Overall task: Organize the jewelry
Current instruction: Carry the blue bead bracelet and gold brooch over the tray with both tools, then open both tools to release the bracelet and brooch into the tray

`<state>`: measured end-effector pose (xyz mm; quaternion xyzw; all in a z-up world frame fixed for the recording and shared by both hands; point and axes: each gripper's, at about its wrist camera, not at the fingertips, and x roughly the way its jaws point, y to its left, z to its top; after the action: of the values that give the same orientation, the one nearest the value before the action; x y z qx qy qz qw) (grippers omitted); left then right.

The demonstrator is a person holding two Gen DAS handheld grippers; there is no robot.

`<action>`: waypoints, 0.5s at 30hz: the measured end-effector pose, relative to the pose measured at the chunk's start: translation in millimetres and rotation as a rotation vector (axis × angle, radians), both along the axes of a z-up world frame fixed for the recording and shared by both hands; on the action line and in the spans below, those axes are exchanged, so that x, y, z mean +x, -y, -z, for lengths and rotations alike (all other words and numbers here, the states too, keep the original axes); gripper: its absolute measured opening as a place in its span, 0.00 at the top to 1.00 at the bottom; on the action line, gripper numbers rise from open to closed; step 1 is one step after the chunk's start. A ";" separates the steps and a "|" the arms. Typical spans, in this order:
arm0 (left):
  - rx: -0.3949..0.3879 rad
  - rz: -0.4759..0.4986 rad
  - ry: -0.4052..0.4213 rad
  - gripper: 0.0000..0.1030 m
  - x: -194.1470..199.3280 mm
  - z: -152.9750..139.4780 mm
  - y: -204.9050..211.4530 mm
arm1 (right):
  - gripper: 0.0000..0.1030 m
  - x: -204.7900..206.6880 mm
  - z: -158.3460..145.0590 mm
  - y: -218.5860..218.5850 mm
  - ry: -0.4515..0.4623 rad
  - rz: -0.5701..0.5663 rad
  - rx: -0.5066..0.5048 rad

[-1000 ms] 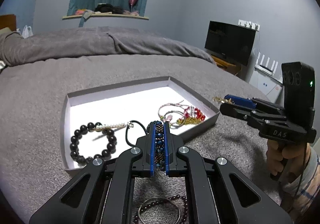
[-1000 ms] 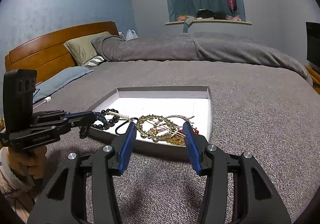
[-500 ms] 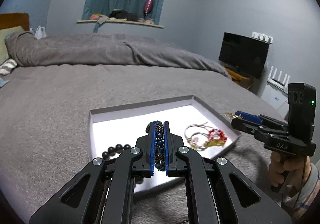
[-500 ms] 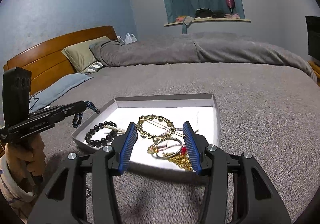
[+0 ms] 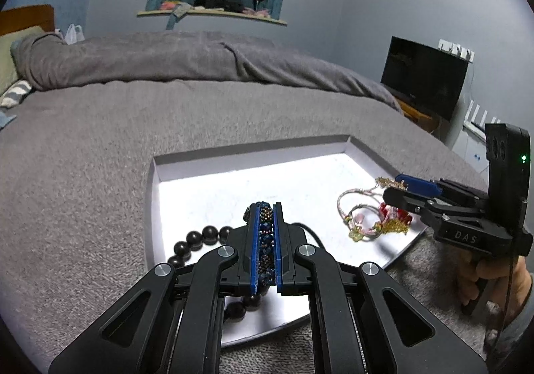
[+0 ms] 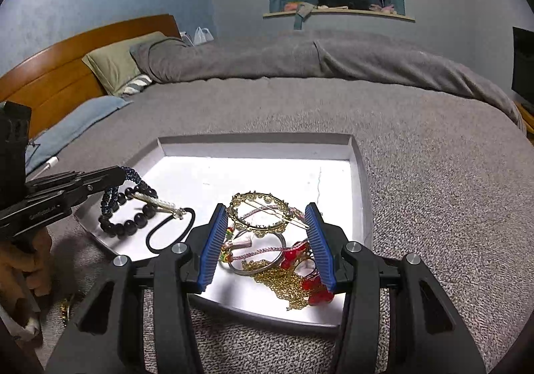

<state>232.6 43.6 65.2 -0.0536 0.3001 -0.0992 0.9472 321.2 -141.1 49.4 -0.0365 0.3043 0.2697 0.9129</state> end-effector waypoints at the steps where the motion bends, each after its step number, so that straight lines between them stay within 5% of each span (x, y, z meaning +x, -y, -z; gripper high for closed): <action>1: 0.001 -0.001 -0.005 0.92 0.9 1.3 -0.4 | 0.53 0.9 1.5 -1.6 -0.004 0.001 -0.007; 13: 0.005 -0.002 -0.073 0.92 6.4 14.4 -0.9 | 0.52 10.9 13.4 -7.8 -0.052 0.023 -0.065; 15: 0.001 -0.002 -0.081 0.85 7.0 15.0 -1.4 | 0.52 9.5 12.5 -6.2 -0.047 0.021 -0.060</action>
<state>239.6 45.0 50.2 -0.0576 0.3384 -0.0958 0.9343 330.7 -134.9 36.9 -0.0540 0.3341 0.2516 0.9067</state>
